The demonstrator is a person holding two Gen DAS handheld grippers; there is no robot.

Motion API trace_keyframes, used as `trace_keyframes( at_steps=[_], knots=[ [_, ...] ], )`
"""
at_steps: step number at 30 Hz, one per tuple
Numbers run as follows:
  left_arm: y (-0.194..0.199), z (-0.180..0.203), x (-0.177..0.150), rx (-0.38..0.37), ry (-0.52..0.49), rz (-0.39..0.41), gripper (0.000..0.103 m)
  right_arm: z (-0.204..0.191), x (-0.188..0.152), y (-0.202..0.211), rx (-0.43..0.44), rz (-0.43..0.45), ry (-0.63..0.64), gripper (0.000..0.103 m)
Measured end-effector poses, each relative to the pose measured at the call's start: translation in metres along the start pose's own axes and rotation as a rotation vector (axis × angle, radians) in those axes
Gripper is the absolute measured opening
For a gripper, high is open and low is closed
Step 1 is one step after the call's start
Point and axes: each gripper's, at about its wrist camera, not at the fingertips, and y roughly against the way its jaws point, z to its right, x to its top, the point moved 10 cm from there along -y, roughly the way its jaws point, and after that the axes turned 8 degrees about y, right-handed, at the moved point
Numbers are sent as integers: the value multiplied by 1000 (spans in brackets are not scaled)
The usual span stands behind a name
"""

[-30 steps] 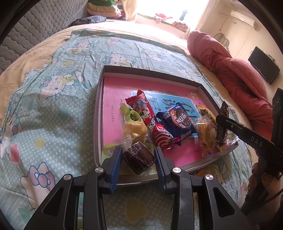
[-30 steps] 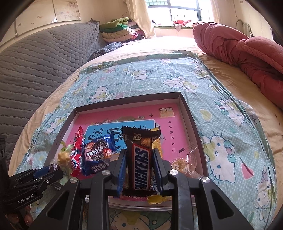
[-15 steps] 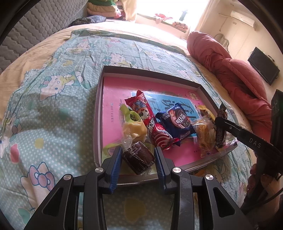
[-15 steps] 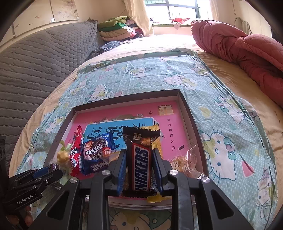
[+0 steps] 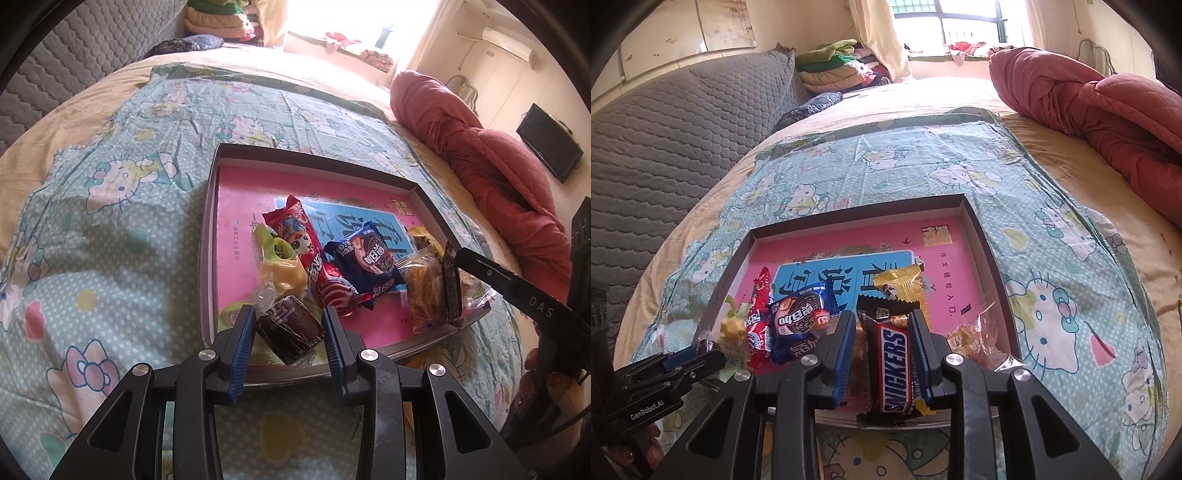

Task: Organize snacks
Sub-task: 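Lower the chocolate and Snickers bar down into the tray, then open both grippers to release the snacks inside the tray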

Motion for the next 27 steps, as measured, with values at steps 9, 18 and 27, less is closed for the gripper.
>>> trace_keyframes(
  at_steps=[9, 18, 27],
  knots=[
    [3, 1, 2, -6, 8, 5, 40, -9, 4, 14, 20, 26, 13, 34],
    [7, 0, 3, -6, 5, 14, 46, -11, 0, 17, 18, 23, 18, 34],
    [24, -4, 11, -4, 20, 56, 55, -11, -1, 28, 19, 39, 29, 35]
  ],
)
